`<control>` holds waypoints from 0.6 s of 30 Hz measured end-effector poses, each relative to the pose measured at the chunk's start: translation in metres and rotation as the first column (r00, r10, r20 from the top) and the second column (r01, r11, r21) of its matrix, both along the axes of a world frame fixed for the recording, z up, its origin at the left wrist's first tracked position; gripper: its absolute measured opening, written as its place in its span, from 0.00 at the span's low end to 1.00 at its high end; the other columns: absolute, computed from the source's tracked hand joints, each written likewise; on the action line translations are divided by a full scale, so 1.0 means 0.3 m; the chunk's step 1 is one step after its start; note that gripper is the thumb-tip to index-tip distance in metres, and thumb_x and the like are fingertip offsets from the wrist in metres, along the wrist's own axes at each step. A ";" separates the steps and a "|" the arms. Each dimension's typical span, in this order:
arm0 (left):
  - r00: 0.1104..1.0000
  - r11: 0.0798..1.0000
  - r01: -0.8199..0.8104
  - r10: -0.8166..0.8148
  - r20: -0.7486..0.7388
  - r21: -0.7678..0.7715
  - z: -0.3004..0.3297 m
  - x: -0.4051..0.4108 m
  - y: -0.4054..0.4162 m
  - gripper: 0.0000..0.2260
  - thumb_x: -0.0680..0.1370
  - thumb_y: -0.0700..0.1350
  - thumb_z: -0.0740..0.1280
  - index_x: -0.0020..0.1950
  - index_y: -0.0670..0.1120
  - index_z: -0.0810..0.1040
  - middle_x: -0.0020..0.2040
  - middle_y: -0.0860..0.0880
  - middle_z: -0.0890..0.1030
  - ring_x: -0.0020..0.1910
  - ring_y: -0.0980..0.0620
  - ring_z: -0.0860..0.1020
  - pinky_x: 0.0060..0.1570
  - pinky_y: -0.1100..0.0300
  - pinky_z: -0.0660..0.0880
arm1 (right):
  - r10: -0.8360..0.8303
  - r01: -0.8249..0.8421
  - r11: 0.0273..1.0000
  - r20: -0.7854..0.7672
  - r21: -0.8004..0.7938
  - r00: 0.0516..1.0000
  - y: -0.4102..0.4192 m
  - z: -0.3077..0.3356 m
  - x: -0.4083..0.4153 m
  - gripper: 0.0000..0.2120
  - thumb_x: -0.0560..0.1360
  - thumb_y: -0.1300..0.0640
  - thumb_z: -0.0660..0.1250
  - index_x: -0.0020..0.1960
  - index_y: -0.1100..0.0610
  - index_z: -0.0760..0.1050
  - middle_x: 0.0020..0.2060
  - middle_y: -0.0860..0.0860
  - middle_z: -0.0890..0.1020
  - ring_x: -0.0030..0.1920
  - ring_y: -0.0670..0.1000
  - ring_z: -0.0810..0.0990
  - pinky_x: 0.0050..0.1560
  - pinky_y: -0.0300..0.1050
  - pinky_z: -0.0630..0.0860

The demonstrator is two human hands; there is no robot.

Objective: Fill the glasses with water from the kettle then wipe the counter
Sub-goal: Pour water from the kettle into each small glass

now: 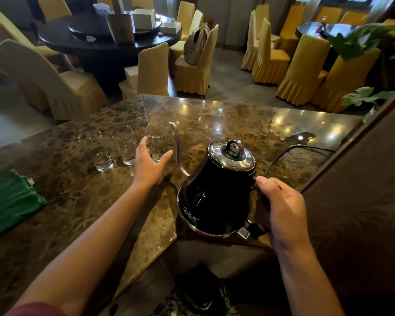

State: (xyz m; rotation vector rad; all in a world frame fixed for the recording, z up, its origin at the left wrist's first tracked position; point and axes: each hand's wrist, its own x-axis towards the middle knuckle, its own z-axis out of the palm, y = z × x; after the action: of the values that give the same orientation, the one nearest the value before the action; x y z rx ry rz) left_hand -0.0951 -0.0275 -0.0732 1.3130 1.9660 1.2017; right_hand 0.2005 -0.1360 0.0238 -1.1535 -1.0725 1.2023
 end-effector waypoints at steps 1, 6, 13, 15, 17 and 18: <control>1.000 1.000 -0.003 0.004 0.029 -0.009 0.000 0.005 0.024 0.44 0.75 0.59 0.74 0.83 0.46 0.54 0.80 0.43 0.63 0.75 0.44 0.67 0.72 0.44 0.69 | 0.000 0.000 1.000 -0.007 -0.005 1.000 0.001 0.000 0.006 0.17 0.80 0.55 0.68 0.32 0.55 0.74 0.25 0.52 0.68 0.23 0.49 0.66 0.23 0.39 0.63; 0.990 0.997 -0.064 0.069 0.119 -0.047 -0.015 -0.014 0.146 0.48 0.71 0.59 0.77 0.82 0.47 0.53 0.74 0.45 0.71 0.74 0.44 0.69 0.73 0.42 0.68 | 0.012 -0.012 1.000 -0.009 0.001 1.000 0.003 -0.008 0.029 0.20 0.78 0.53 0.71 0.41 0.70 0.75 0.30 0.59 0.74 0.29 0.54 0.70 0.27 0.42 0.65; 0.997 0.998 0.065 -0.065 0.052 -0.006 0.013 -0.047 0.119 0.32 0.69 0.53 0.80 0.68 0.49 0.71 0.56 0.47 0.82 0.54 0.48 0.83 0.60 0.45 0.80 | 0.022 -0.026 0.999 0.092 0.040 0.996 0.023 0.037 0.049 0.17 0.79 0.53 0.71 0.36 0.62 0.78 0.28 0.56 0.74 0.28 0.55 0.71 0.29 0.44 0.66; 0.990 0.992 0.127 -0.128 0.059 0.013 0.010 -0.058 0.056 0.32 0.67 0.55 0.80 0.67 0.50 0.72 0.57 0.46 0.82 0.55 0.49 0.83 0.59 0.46 0.81 | 0.027 -0.038 0.997 0.157 0.068 0.987 0.045 0.065 0.045 0.19 0.80 0.56 0.70 0.30 0.53 0.78 0.23 0.49 0.72 0.23 0.49 0.68 0.25 0.41 0.63; 0.983 0.985 0.170 -0.173 0.065 0.039 0.007 -0.061 -0.013 0.30 0.67 0.55 0.80 0.65 0.53 0.72 0.57 0.47 0.82 0.55 0.50 0.83 0.59 0.47 0.80 | 0.036 -0.052 0.995 0.186 0.082 0.982 0.062 0.086 0.045 0.19 0.80 0.57 0.70 0.31 0.52 0.76 0.21 0.47 0.70 0.21 0.47 0.65 0.23 0.38 0.62; 0.980 0.981 0.186 -0.189 0.060 0.047 0.003 -0.064 -0.047 0.27 0.68 0.52 0.81 0.63 0.57 0.72 0.57 0.49 0.82 0.55 0.52 0.82 0.59 0.48 0.80 | 0.044 -0.064 0.994 0.206 0.092 0.978 0.068 0.094 0.047 0.17 0.80 0.57 0.71 0.32 0.54 0.76 0.22 0.48 0.70 0.21 0.47 0.65 0.23 0.37 0.62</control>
State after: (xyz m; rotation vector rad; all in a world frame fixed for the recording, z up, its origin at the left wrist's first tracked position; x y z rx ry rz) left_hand -0.1144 -0.0417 -0.0724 1.4271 1.7375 1.1835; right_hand 0.2145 -0.1156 0.0520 -1.1955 -1.3111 1.0768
